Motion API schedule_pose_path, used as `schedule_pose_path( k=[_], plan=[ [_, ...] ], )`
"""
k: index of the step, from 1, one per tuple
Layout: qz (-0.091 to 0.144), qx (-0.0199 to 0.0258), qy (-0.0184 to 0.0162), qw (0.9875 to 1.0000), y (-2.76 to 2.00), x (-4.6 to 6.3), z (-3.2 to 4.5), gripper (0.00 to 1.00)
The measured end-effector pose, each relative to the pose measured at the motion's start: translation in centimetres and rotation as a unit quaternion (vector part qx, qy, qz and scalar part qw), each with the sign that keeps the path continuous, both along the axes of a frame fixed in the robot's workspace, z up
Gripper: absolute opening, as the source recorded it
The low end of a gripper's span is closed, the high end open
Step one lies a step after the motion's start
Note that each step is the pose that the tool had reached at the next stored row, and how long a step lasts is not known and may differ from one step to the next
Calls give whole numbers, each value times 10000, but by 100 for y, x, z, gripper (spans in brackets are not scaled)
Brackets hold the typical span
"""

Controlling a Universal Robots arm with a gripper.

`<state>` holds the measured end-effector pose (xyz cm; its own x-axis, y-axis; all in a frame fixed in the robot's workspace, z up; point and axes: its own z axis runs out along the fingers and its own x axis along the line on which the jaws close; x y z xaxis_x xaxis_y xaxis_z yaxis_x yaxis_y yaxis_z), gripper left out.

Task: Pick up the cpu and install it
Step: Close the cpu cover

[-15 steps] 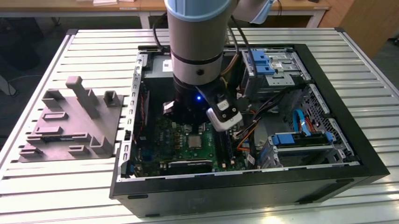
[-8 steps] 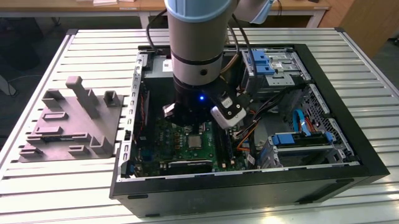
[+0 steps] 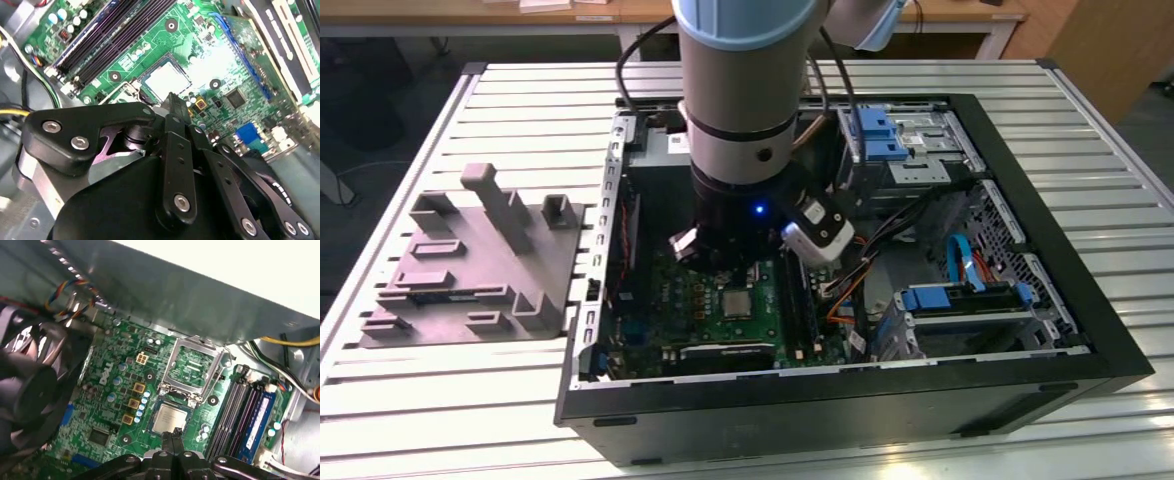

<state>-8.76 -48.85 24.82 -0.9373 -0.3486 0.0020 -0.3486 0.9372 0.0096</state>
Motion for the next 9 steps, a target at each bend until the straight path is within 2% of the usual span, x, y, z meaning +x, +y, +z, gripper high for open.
schedule_pose_path(
  k=[3, 7, 9],
  plan=[
    [270, 0, 0, 9996, 0, 0, -4, 11],
    [637, 0, 0, 9980, 0, 0, -9, 11],
    [715, 2, -1, 9974, 6, 4, -12, 11]
  ],
)
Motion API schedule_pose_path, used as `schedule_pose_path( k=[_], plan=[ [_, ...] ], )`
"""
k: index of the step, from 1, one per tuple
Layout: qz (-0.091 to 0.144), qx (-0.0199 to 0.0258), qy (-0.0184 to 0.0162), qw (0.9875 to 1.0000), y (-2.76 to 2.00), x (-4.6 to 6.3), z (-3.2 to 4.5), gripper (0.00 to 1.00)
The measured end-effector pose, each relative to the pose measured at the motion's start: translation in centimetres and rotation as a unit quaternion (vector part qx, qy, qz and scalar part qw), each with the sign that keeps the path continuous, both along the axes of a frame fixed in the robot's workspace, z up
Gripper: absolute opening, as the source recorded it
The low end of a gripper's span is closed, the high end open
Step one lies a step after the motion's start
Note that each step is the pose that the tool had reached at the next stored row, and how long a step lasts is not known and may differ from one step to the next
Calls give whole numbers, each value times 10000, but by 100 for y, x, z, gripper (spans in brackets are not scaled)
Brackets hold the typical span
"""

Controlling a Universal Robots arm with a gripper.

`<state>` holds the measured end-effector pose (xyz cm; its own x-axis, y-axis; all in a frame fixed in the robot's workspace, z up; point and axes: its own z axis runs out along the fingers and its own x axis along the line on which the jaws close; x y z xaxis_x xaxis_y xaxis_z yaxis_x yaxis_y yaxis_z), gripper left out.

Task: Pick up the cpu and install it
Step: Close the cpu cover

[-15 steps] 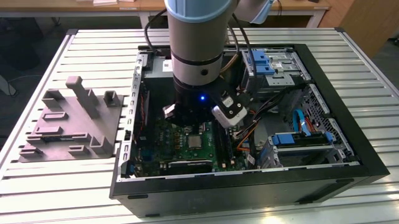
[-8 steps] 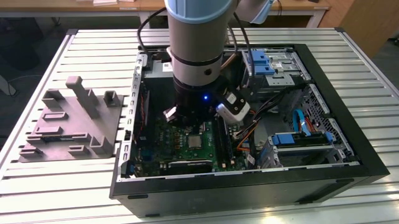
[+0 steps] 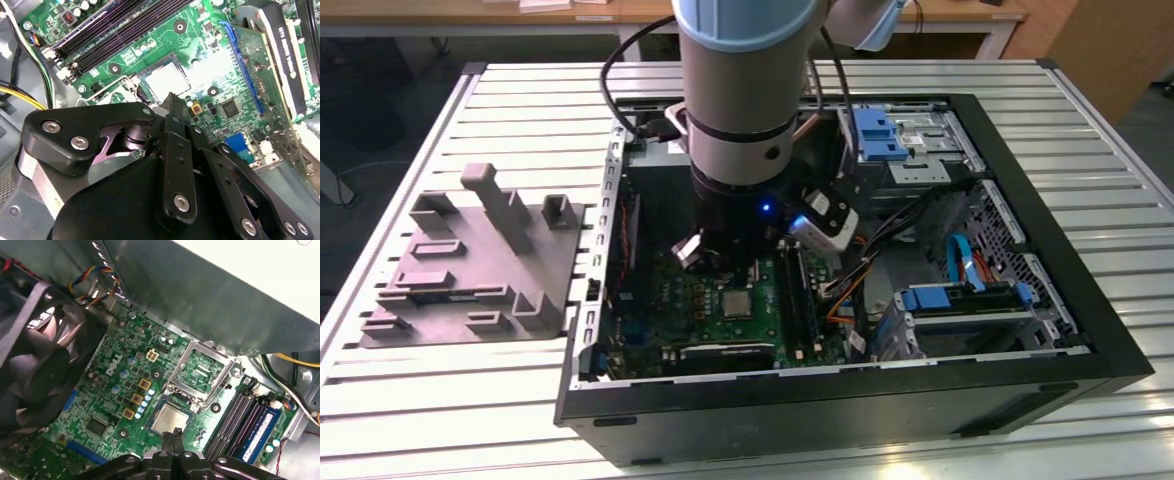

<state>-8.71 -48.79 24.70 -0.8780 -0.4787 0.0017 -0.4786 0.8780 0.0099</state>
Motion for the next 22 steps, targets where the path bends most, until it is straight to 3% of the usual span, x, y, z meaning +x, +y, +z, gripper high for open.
schedule_pose_path(
  k=[2, 6, 11, 14, 17, 22],
  plan=[
    [0, 0, 0, 10000, 29, 15, -3, 11],
    [0, -1, 0, 10000, 155, 57, -14, 11],
    [2, 0, 0, 10000, 251, 147, -39, 11],
    [51, 2, 0, 10000, 274, 162, -58, 11],
    [323, 0, 0, 9995, 274, 163, -81, 11],
    [769, 0, 0, 9970, 274, 163, -114, 11]
  ],
)
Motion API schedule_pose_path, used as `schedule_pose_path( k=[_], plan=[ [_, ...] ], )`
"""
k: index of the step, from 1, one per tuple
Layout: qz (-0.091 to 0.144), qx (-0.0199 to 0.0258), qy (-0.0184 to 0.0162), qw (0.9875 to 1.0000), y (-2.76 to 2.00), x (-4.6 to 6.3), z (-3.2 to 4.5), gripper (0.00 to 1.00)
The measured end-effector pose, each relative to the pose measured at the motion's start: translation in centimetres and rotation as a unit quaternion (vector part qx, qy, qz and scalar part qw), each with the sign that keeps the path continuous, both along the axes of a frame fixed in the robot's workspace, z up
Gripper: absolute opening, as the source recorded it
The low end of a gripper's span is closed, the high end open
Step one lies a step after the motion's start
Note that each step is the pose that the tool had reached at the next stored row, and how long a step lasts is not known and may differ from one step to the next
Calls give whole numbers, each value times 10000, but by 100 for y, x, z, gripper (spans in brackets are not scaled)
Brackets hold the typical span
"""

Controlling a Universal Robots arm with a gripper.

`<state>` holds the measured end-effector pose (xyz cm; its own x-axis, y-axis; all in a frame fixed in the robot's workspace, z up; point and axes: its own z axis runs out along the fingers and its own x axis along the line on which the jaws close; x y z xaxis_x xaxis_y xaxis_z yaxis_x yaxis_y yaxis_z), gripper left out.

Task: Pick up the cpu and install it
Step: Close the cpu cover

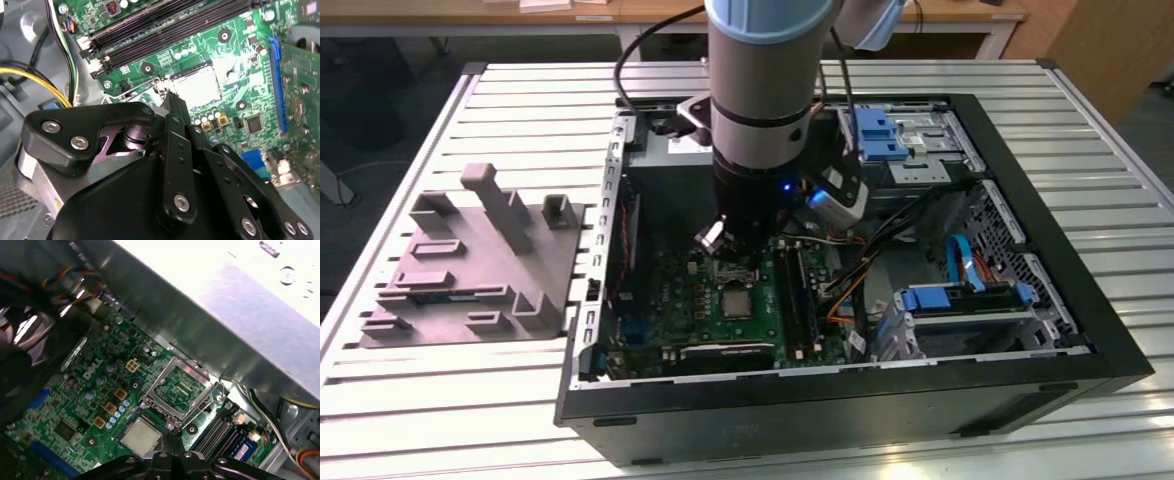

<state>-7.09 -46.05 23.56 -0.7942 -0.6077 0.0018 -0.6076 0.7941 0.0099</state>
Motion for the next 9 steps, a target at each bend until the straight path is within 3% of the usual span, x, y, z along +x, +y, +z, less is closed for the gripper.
schedule_pose_path(
  k=[3, 5, 7, 9],
  plan=[
    [81, 0, 0, 10000, 2, 40, -7, 11],
    [105, 33, 0, 9999, 2, 74, -8, 11],
    [127, 155, -1, 9998, 3, 108, -8, 11],
    [147, 319, -2, 9994, 3, 135, -10, 11]
  ],
)
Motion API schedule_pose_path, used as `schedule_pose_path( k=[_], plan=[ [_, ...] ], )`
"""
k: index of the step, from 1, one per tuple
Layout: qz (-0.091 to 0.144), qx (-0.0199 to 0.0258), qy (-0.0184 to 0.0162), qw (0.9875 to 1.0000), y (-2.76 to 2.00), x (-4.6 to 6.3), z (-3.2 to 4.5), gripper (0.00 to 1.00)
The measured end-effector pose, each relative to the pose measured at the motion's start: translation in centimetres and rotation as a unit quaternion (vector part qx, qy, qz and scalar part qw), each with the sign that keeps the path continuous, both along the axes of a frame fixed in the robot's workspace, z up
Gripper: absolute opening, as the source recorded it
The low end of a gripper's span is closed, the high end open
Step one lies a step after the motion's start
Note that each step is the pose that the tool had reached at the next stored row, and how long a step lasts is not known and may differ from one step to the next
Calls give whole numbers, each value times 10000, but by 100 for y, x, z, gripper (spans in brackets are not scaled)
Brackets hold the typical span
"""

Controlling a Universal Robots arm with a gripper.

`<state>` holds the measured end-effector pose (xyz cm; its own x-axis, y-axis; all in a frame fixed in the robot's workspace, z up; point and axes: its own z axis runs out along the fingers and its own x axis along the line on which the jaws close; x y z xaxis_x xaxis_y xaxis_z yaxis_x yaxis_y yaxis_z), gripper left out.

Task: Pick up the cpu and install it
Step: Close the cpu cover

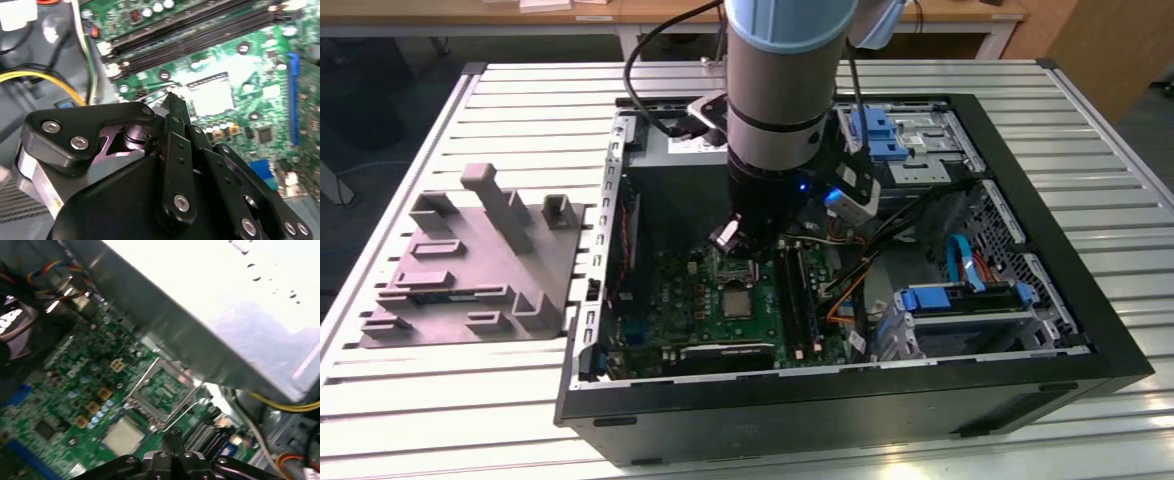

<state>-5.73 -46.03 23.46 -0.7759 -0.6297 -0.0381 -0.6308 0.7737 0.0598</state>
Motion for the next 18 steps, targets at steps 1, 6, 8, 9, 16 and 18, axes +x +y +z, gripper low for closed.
schedule_pose_path(
  k=[1, 6, 8, 9, 16, 18],
  plan=[
    [13, 62, 0, 10000, 0, 10, -2, 11],
    [71, 220, 0, 9997, 1, 23, -17, 11],
    [72, 219, 0, 9997, 1, 23, -17, 11],
    [72, 220, 0, 9997, 1, 23, -18, 11],
    [72, 220, 0, 9997, 1, 23, -18, 11],
    [72, 222, 0, 9997, 1, 23, -18, 11]
  ],
)
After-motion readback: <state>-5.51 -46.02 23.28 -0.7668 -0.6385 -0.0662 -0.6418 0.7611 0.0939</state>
